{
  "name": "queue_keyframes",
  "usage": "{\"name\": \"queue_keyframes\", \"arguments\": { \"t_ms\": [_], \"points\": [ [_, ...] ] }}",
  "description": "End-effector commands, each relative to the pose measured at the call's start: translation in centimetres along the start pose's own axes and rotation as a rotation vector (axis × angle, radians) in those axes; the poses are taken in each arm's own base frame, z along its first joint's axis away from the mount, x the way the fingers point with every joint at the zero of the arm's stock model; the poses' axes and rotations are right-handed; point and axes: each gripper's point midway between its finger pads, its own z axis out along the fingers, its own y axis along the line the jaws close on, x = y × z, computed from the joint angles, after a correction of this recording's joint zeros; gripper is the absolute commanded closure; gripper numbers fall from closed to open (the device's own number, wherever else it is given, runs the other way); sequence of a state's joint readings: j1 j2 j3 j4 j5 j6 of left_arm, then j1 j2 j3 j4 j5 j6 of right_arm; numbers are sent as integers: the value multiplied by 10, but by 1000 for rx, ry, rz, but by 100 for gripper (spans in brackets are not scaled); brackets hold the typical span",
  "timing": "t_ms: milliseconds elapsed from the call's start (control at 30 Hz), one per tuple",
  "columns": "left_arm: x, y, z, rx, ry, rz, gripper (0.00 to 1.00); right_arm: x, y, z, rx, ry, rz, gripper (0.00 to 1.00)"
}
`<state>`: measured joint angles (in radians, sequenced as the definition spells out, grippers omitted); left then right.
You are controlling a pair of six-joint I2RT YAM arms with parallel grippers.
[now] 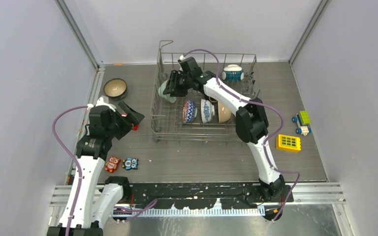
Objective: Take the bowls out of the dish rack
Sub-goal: Pick up the bowl from the dish rack.
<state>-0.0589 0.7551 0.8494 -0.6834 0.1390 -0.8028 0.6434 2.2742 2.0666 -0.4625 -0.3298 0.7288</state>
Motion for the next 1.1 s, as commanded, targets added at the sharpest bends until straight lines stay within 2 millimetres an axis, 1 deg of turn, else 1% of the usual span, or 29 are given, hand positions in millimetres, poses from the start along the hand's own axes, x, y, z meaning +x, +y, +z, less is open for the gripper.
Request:
{"name": "queue_keyframes", "arguments": {
  "t_ms": [0,367,667,733,900,967,1000,1067],
  "points": [
    [-5,-5,-7,18,-24,26,12,-14,17,-6,-4,-51,-66,53],
    [-5,-3,-11,11,-31,34,12,-20,20,5,-20,-86,-76,59],
    [-5,-3,-11,10,-29,35,12,-21,31,14,-51,-107,-92,70],
    [-5,-3,-11,9,-30,35,12,-20,32,15,-50,-107,-94,73],
    [-6,-3,-12,8,-34,37,12,-20,33,15,-48,-109,-96,87],
    [-6,-3,-12,11,-34,37,12,-23,36,11,-53,-119,-101,97],
    [-6,-4,-12,12,-34,38,12,-25,37,9,-52,-126,-102,99],
    [-6,-4,-13,15,-35,36,12,-28,43,3,-61,-140,-107,99]
  ]
}}
